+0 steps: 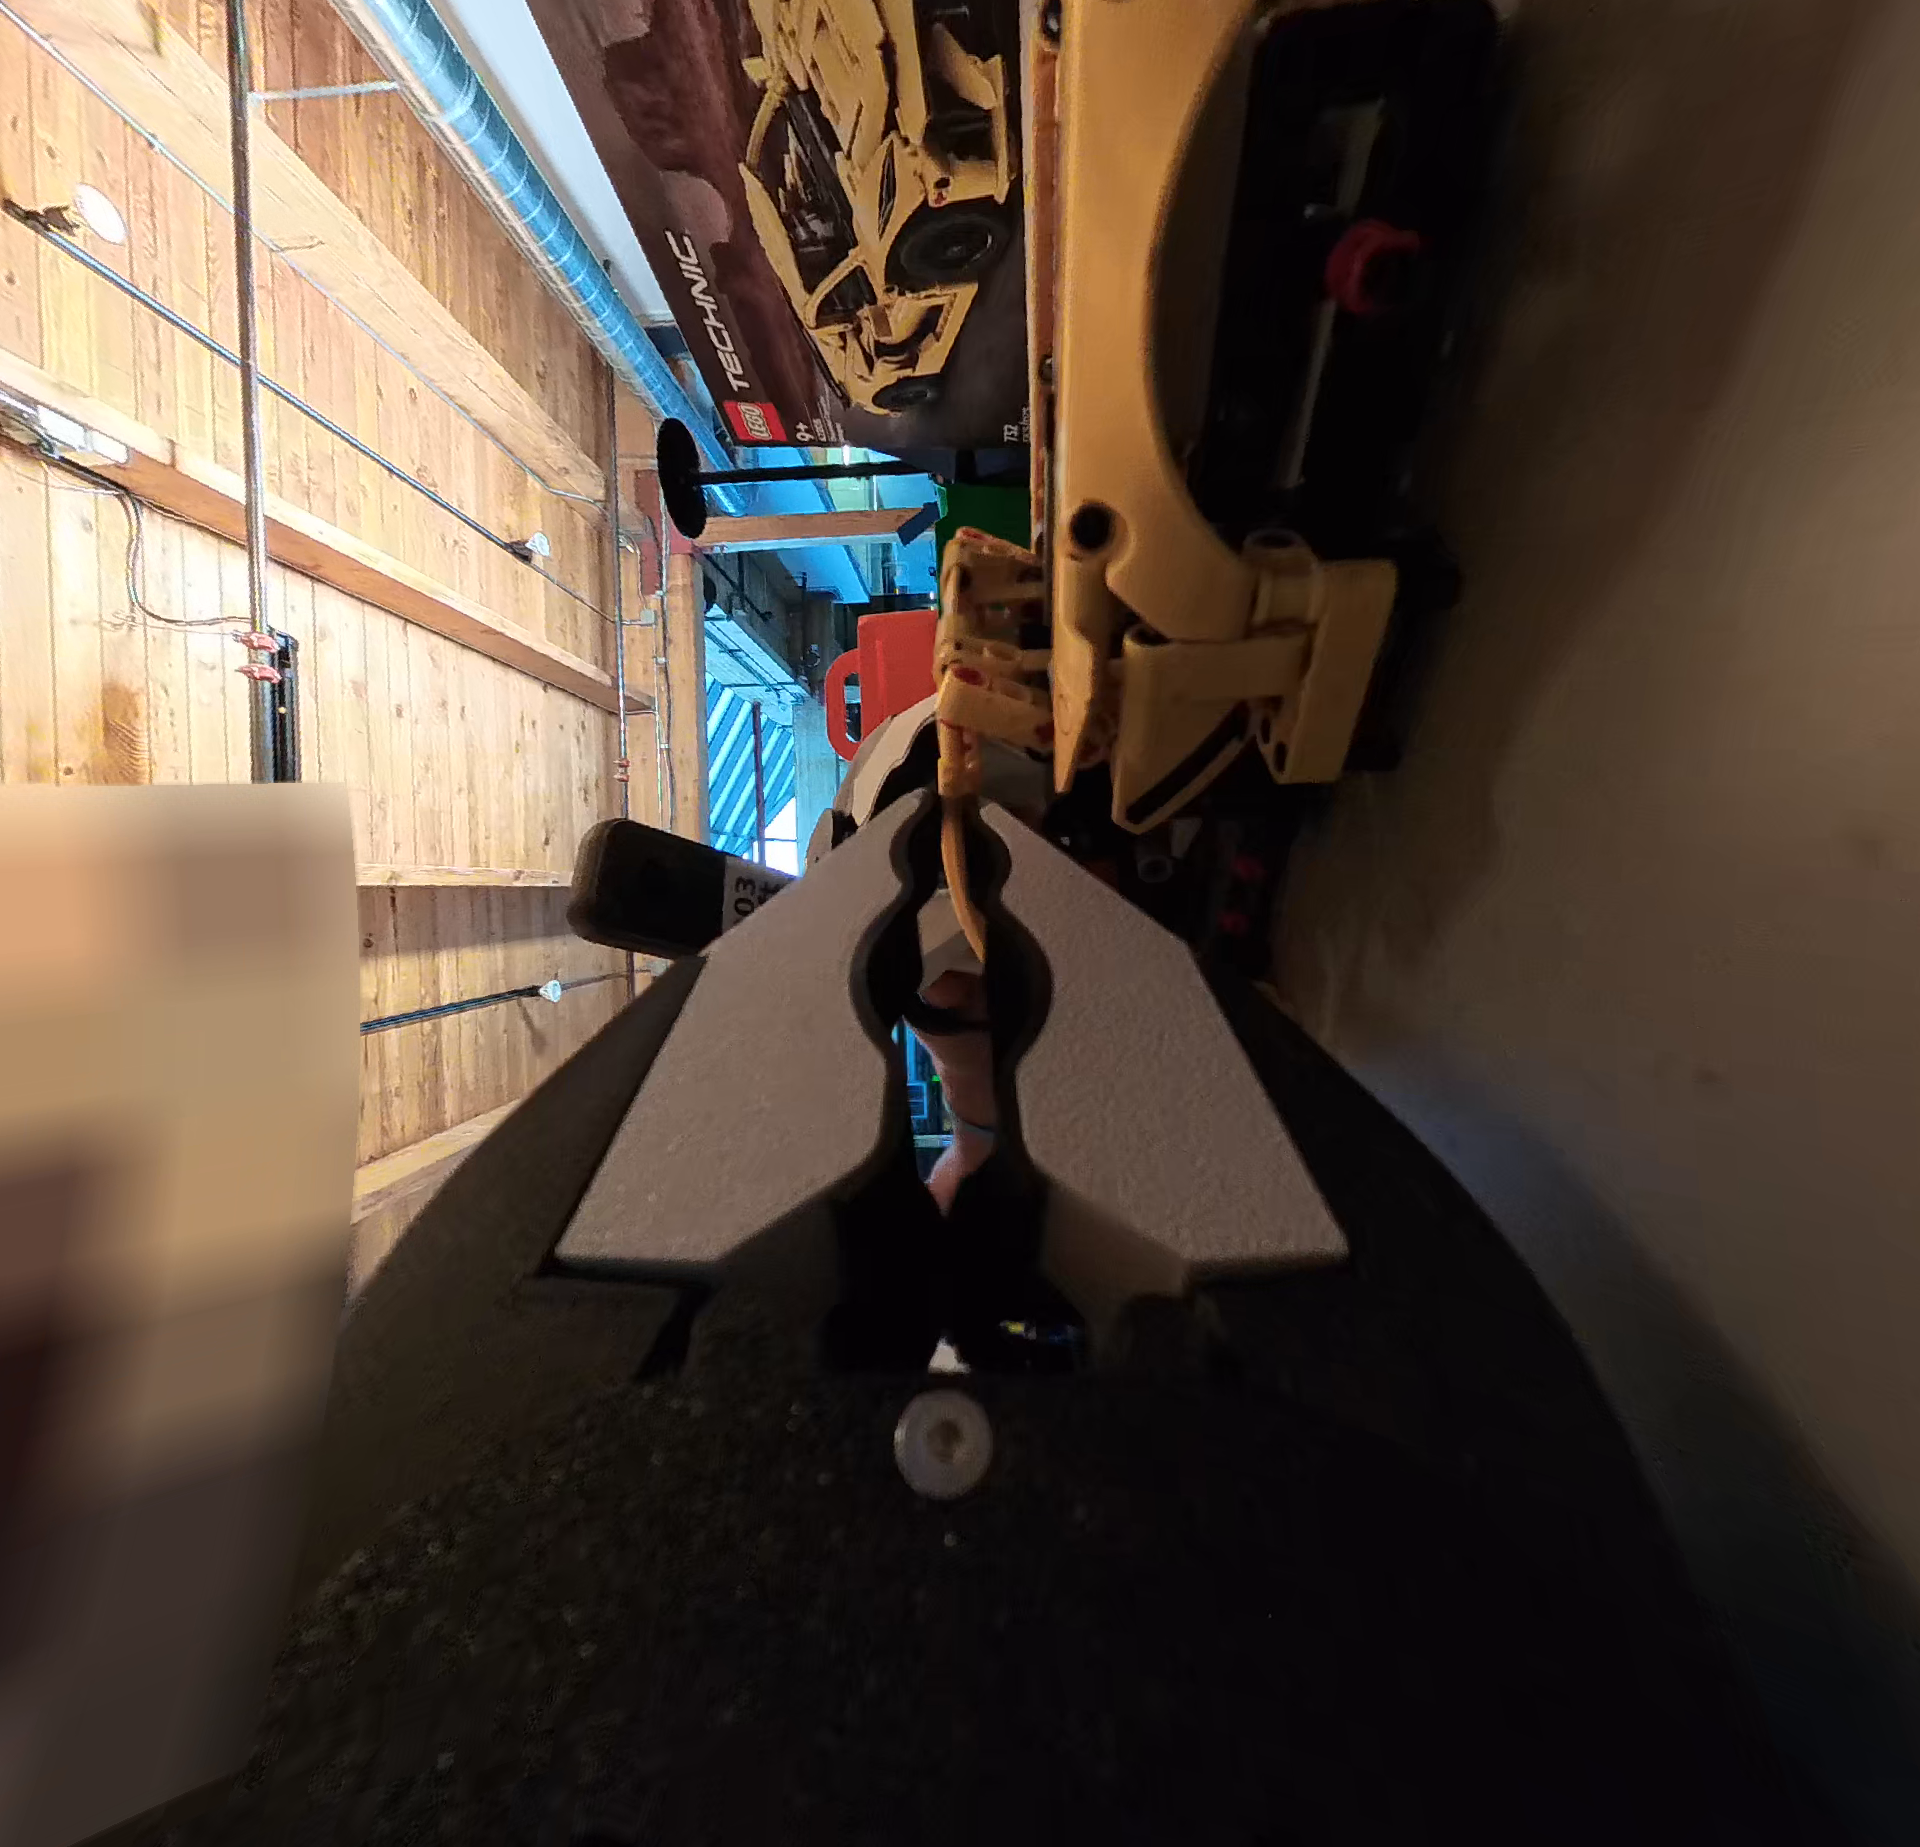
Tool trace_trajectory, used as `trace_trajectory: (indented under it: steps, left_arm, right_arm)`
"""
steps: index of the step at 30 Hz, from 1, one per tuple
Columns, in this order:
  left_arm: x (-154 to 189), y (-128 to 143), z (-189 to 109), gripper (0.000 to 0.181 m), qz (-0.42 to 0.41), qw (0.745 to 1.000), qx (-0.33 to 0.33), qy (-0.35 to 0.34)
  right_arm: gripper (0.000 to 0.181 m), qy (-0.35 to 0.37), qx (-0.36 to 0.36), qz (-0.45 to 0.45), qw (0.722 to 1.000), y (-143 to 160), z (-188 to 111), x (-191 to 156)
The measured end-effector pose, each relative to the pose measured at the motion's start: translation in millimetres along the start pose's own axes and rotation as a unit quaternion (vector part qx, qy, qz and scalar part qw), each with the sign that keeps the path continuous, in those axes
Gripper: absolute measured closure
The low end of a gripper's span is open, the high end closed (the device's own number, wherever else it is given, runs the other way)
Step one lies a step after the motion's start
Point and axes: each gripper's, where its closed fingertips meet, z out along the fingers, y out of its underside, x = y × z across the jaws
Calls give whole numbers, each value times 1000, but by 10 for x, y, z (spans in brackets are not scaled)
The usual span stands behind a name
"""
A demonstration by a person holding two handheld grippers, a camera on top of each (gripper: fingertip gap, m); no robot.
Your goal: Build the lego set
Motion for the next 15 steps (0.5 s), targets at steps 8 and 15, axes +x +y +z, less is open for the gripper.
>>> trace_trajectory:
  steps: [8,15]
  left_arm:
    - [13,17,11,131,35,999,-7,-25]
    - [2,33,9,136,59,997,-13,-43]
  right_arm:
    - [179,-24,28,46,998,-6,-10,0]
    - [178,-57,62,106,991,-23,-25,5]
